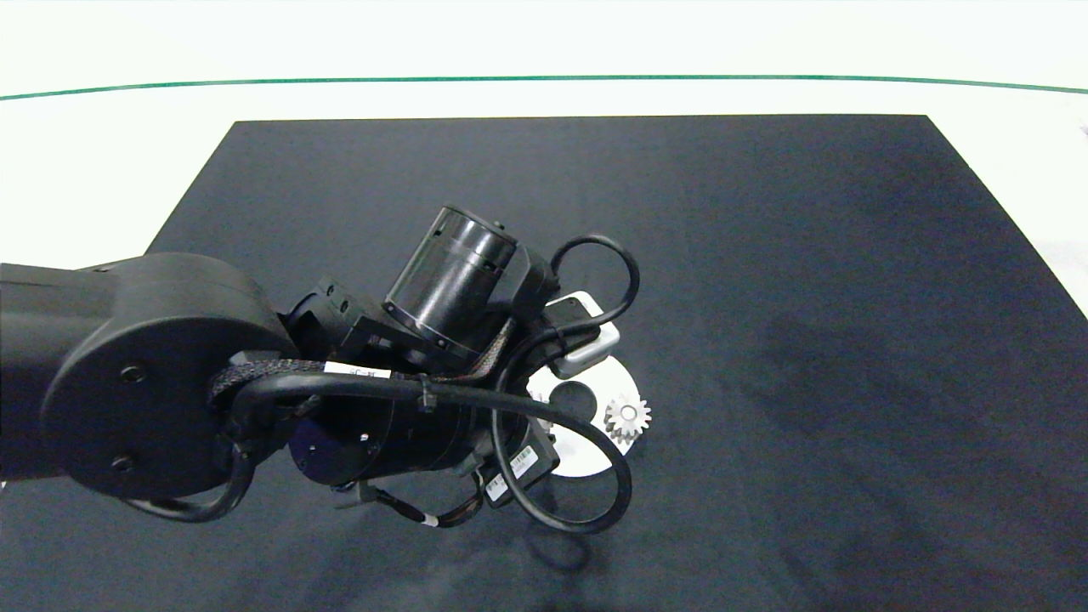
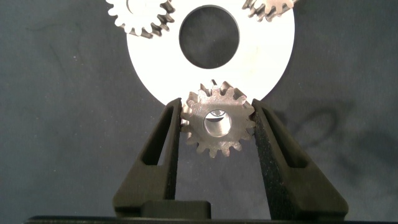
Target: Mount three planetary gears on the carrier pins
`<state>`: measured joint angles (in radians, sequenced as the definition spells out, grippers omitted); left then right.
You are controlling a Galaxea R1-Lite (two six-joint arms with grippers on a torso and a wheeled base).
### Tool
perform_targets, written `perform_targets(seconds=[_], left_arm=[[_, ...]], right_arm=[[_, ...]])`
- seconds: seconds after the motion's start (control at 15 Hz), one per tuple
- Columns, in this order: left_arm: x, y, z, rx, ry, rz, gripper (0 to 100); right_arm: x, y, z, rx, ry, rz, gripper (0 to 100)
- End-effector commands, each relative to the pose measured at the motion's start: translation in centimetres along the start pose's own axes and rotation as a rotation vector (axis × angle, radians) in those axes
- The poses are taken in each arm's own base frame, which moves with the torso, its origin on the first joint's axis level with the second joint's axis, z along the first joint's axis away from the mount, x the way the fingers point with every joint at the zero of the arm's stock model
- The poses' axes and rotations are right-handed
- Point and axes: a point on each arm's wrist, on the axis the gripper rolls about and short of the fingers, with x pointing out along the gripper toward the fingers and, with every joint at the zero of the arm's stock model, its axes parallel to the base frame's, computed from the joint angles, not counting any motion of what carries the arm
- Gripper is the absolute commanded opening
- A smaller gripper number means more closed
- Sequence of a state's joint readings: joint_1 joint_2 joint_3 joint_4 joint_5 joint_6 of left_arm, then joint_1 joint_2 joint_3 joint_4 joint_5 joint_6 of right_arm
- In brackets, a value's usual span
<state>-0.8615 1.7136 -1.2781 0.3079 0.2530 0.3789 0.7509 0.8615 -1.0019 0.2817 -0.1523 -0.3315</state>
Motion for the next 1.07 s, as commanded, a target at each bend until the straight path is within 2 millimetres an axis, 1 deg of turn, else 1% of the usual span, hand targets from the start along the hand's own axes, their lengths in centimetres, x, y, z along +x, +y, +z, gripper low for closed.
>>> perform_targets(seconds=[0.07,0.53,0.67,1.07], left_arm=[[0.49,-0.15,-0.26,0.002,0.02,-0.004,19],[0.72,-0.35,-0.61,0.0,0.035,-0.01,19],[0.9,-0.48,-0.92,0.002,0.046,-0.013,19],[1.26,-0.34,-0.88,0.009,0.05,-0.009,19]], right_arm=[[-0.09,-0.02,0.03,-0.003,-0.003,-0.001,100],[-0.09,-0.03,0.01,-0.004,0.0,-0.004,100],[-0.37,-0.04,-0.02,-0.023,-0.01,0.0,100],[-0.35,-0.03,-0.07,-0.024,-0.006,-0.001,100]])
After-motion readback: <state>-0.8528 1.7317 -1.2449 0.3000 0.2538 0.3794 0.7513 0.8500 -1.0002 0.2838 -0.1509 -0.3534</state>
